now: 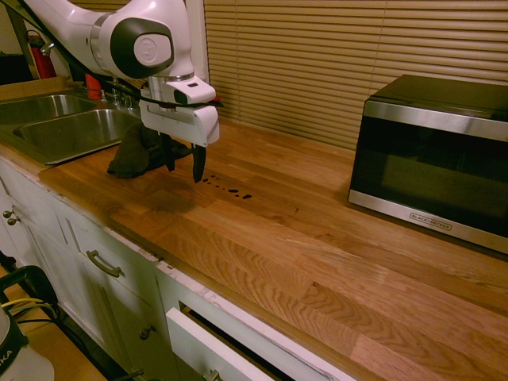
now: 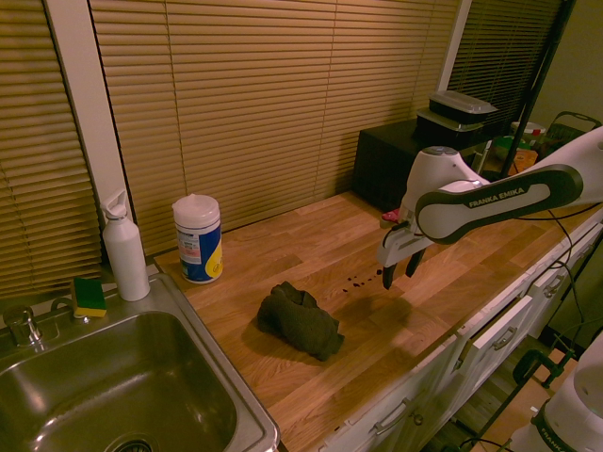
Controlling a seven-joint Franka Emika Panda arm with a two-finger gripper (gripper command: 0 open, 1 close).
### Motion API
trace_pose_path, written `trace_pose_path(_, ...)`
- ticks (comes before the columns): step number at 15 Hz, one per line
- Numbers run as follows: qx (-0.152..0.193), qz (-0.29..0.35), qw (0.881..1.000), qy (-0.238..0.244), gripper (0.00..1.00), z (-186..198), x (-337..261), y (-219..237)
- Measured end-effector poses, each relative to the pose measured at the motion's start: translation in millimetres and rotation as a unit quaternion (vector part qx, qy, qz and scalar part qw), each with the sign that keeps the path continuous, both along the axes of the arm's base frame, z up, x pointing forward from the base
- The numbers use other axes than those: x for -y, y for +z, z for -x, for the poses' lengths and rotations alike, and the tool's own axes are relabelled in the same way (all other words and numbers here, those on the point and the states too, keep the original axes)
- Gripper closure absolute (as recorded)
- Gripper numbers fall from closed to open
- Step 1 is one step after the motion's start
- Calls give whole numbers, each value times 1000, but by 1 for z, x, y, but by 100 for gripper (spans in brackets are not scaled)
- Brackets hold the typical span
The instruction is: Clear the spill
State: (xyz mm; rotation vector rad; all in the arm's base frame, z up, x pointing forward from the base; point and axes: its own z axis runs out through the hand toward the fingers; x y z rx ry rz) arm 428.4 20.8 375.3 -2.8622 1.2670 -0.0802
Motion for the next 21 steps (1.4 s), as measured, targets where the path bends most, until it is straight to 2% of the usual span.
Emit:
trace_pose_path(2, 0, -2, 1000, -1, 0, 0, 0, -1)
trace_pose_path(7, 27, -2, 999, 21, 0, -7, -27, 3)
trace_pose_path(21, 117, -1, 991, 73, 0, 9, -199, 36)
